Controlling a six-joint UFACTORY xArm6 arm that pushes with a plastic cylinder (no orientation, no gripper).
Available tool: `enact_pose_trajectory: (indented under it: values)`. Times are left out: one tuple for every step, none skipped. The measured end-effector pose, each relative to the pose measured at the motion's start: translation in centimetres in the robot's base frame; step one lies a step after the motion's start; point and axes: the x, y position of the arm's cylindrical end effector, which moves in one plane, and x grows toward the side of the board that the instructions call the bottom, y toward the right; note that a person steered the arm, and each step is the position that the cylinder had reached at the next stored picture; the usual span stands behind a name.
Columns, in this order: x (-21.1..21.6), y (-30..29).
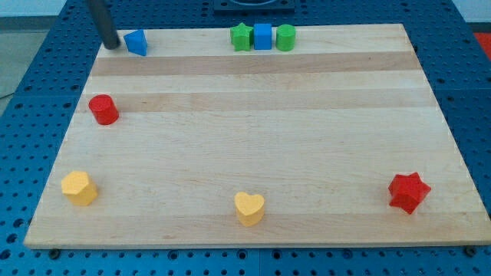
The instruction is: Push the blue triangle closer to the green star
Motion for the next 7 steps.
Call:
enact_pose_trajectory:
  values:
    - [0.1,8.3]
    - [-0.1,12.5]
    - [-0.1,8.7]
    - [-2.2,2.8]
    - [-5.5,2.7]
    - [-4.1,7.0]
    - [-2.0,11.0]
